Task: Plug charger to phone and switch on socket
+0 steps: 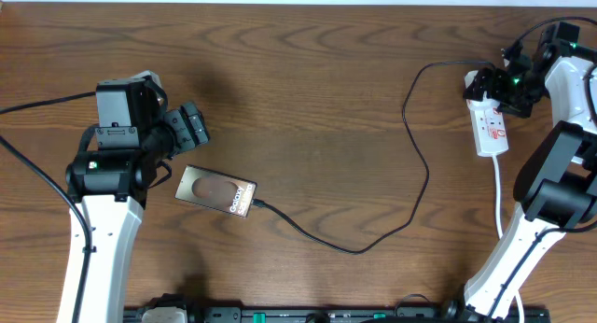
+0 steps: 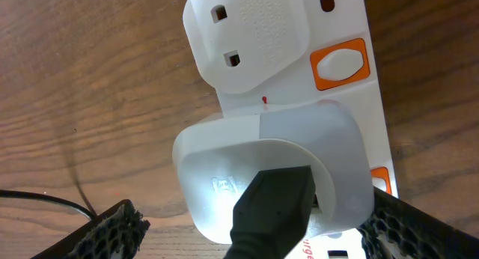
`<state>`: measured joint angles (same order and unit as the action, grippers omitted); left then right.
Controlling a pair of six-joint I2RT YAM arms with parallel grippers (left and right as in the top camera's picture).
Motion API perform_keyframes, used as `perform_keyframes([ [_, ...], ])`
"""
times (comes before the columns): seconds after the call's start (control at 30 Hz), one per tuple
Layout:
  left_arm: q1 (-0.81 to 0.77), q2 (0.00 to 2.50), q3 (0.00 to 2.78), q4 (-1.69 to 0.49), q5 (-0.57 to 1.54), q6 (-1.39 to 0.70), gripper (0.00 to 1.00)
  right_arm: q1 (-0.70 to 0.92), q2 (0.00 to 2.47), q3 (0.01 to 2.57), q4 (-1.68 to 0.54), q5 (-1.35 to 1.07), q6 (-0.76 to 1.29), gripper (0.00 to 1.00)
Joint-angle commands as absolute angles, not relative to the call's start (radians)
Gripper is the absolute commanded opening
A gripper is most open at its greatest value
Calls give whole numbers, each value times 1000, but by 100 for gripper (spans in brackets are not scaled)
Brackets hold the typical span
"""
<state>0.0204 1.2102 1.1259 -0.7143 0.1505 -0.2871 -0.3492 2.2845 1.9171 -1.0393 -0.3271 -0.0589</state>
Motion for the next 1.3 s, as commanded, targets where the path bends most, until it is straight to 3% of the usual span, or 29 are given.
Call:
perform_keyframes([
  [0.0,18,1208,1134,-717,137,-273,90,-332,2284,1932,-1041,-341,-72,89],
  [1.27,18,1208,1134,-717,137,-273,90,-331,2310,1920,-1031,-250,-76,88],
])
